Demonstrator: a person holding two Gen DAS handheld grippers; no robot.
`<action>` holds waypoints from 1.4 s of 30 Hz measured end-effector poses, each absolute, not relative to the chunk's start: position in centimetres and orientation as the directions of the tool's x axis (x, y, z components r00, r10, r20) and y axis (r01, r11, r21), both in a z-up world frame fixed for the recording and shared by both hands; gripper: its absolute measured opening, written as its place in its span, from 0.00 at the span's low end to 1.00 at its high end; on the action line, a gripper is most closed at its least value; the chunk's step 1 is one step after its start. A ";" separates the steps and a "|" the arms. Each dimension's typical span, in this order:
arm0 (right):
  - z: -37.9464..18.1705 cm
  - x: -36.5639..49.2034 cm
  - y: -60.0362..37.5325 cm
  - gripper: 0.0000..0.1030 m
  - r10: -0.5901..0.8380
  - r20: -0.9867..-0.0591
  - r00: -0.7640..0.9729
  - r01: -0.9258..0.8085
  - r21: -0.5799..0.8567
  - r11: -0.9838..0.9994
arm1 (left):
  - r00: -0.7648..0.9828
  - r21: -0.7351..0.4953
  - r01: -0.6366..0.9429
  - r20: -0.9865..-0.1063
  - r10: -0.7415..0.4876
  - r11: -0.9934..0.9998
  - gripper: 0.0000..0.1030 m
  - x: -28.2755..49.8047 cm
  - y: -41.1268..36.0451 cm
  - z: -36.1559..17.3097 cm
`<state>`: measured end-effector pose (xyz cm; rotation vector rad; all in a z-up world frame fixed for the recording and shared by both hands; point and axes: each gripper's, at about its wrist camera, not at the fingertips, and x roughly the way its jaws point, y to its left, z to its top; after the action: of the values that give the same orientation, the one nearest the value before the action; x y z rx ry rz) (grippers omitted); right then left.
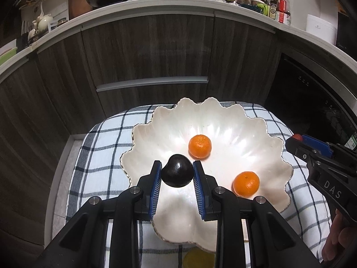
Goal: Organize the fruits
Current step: 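Carry the dark plum in the left tool while the right tool carries the red date over the bowl, then open the left tool over the bowl while the right tool drops the red date in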
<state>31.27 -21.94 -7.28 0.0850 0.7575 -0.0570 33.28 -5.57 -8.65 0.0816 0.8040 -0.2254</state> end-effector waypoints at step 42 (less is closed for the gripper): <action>-8.6 33.0 -21.9 0.68 -0.060 -0.721 0.691 0.103 0.016 0.995 | 0.666 0.007 0.193 -0.735 -0.126 0.981 0.79 34.4 -4.5 -9.4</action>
<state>33.01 -21.94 -8.60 0.0567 0.8032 -0.0912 34.42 -4.50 -9.36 0.0867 0.8223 -0.1804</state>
